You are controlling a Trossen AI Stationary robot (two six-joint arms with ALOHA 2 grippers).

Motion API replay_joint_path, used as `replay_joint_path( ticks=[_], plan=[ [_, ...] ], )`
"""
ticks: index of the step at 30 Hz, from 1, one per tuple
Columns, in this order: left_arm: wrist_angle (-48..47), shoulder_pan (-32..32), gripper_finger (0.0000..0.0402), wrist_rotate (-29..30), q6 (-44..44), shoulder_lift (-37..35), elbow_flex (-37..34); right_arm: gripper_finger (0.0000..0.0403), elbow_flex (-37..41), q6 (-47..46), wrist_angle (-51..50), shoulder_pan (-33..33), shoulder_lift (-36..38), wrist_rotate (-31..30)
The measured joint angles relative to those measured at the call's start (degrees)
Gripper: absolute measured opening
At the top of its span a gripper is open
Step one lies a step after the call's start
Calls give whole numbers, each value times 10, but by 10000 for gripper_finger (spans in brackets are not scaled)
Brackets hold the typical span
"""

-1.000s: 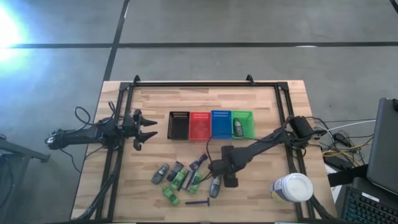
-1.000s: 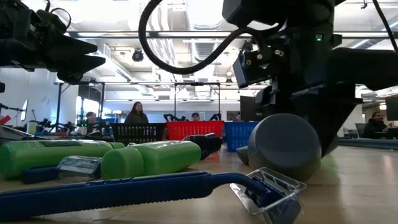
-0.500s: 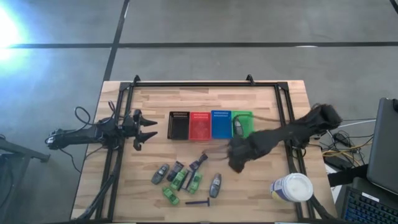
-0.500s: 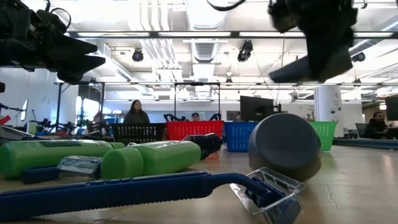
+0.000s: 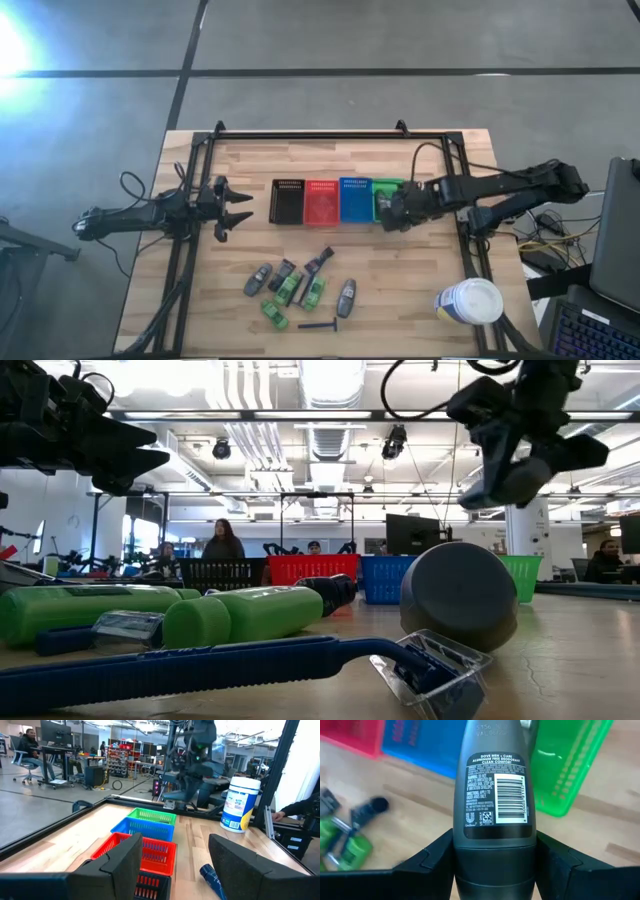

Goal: Pick & Place Travel size toiletries
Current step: Put the black deodorant into the green basket

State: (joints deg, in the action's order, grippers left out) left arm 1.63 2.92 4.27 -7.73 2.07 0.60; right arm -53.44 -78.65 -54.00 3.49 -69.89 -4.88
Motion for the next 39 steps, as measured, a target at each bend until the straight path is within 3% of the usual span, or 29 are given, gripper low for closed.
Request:
replay_joint_path(
  ticks=[4, 8, 10, 18, 28, 35, 39],
  plan=[
    [0, 0, 234, 0, 0, 0, 0, 197, 11, 24, 4, 4, -8, 11],
    [0, 0, 234, 0, 0, 0, 0, 197, 5, 168, 51, 47, -43, 59],
    [0, 0, 234, 0, 0, 0, 0, 197, -4, 229, 64, 75, -72, 90],
    [0, 0, 234, 1, 0, 0, 0, 197, -18, 359, 61, 123, -234, 119],
    [0, 0, 234, 1, 0, 0, 0, 207, -75, 585, 45, 138, -342, 92],
    [0, 0, 234, 1, 0, 0, 0, 207, -103, 691, 9, 139, -358, 43],
    [0, 0, 234, 1, 0, 0, 0, 227, -116, 707, -14, 139, -350, 17]
  ],
)
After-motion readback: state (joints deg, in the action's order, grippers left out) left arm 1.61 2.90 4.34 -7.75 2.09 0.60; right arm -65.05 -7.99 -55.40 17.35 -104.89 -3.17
